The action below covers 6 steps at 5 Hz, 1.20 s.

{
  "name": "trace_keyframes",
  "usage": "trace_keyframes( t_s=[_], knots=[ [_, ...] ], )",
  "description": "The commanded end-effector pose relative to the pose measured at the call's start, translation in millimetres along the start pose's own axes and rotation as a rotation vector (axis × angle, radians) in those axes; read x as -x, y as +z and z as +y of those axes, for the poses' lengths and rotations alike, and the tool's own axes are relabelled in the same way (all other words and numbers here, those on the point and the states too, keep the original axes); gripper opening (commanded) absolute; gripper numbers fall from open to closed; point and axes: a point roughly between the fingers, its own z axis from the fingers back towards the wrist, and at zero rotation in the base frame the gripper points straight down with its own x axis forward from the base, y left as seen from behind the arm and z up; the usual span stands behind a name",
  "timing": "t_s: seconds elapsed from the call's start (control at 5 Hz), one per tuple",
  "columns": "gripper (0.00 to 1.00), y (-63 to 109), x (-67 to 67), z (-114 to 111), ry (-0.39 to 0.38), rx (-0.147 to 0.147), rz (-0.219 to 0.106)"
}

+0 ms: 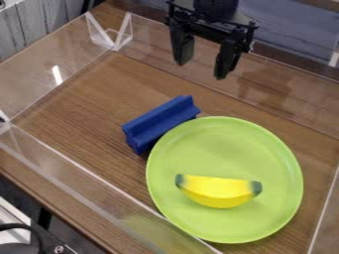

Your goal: Put the blue object in the green plate

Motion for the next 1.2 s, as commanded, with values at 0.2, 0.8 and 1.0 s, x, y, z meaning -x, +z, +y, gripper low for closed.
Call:
trace_keyframes(
  t_s=[0.2,0.8,1.0],
  knots=[
    [1.00,-16.8,12.1,10,-0.006,-0.005,-0.003],
    [1.00,-34.8,27.5,32,-0.052,-0.014,-0.028],
    [1.00,-40.2,30.0,34,-0.064,-0.011,-0.022]
  ],
)
